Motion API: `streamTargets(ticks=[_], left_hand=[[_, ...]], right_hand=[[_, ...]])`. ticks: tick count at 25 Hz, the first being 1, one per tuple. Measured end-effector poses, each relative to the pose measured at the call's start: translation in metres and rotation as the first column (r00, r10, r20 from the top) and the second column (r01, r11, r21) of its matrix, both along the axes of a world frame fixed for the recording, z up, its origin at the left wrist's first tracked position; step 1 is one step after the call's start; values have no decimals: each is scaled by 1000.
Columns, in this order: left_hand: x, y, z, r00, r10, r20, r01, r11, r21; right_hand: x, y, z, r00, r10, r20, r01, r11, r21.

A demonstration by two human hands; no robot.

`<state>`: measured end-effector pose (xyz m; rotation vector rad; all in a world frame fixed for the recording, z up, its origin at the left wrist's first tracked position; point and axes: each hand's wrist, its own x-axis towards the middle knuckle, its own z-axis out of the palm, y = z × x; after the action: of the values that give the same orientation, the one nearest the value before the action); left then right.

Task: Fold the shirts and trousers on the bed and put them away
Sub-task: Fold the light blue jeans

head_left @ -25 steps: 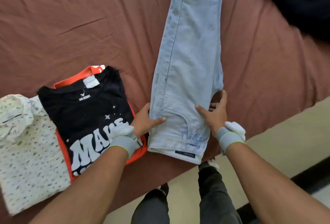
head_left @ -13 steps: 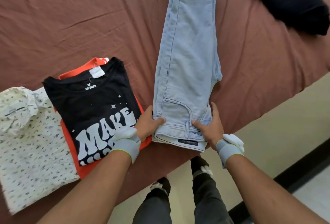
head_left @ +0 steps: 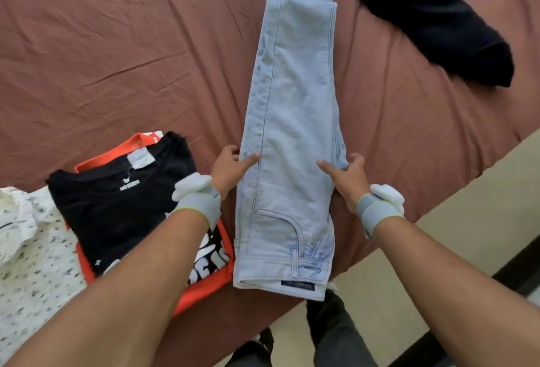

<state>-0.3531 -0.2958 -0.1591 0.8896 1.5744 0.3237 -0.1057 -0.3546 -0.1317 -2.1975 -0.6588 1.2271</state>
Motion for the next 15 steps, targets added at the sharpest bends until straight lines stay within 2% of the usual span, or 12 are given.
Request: streamTargets(ticks=[4, 10, 15], left_hand=[[21, 67, -21, 997, 33, 64, -36, 999, 39], [57, 137, -21, 994, 24, 109, -32, 997, 68], [74, 177, -18, 993, 48, 111, -55, 997, 57]], right_hand=[[25, 76, -16, 999, 37, 5, -37, 999, 12], [37, 153, -36, 993, 23, -112, -17, 998, 53], [48, 203, -36, 955, -49, -294, 65, 997, 48]])
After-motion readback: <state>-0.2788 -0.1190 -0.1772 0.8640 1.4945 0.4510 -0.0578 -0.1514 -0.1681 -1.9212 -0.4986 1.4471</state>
